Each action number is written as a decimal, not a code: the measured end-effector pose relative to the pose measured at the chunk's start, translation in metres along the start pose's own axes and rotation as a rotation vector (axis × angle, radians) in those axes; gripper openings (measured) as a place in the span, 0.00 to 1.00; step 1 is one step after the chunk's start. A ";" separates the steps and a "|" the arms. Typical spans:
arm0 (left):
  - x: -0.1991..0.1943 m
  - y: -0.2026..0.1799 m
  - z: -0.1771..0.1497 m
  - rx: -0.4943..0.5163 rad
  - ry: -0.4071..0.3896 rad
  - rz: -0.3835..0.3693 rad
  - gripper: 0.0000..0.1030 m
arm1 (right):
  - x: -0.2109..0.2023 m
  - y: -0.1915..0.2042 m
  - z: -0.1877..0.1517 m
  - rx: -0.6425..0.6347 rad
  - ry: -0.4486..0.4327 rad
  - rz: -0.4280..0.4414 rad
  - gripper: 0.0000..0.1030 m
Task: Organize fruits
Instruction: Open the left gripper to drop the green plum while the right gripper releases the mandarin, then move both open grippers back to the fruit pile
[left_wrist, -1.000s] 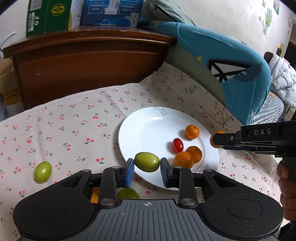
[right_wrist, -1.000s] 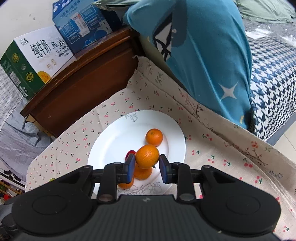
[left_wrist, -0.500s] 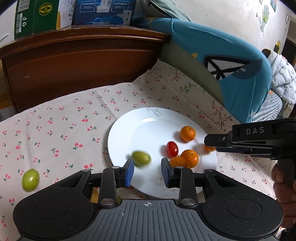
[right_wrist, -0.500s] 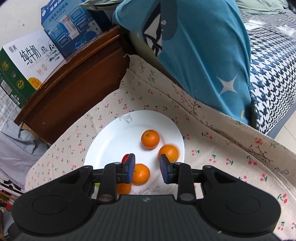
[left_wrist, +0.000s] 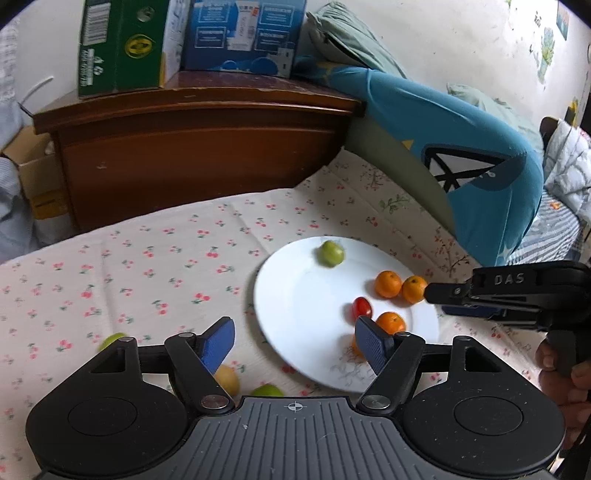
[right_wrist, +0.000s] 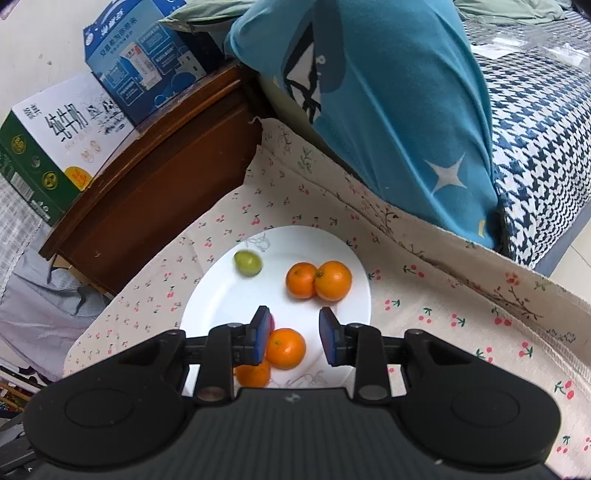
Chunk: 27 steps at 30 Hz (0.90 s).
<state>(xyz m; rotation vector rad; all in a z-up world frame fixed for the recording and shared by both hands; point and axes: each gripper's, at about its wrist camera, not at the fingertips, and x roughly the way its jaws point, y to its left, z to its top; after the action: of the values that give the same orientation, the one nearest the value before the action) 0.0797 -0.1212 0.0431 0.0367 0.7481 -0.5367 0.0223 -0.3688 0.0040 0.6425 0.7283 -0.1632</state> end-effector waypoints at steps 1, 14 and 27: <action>-0.003 0.002 -0.001 -0.003 0.001 0.012 0.75 | -0.002 0.001 -0.001 -0.008 -0.001 0.001 0.30; -0.040 0.038 -0.022 -0.100 0.025 0.099 0.79 | -0.021 0.031 -0.014 -0.124 -0.013 0.034 0.30; -0.068 0.065 -0.046 -0.175 0.038 0.181 0.87 | -0.037 0.062 -0.049 -0.250 -0.015 0.052 0.32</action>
<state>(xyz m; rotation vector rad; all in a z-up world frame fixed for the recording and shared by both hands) 0.0399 -0.0242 0.0432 -0.0480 0.8177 -0.2977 -0.0111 -0.2935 0.0314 0.4214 0.7033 -0.0277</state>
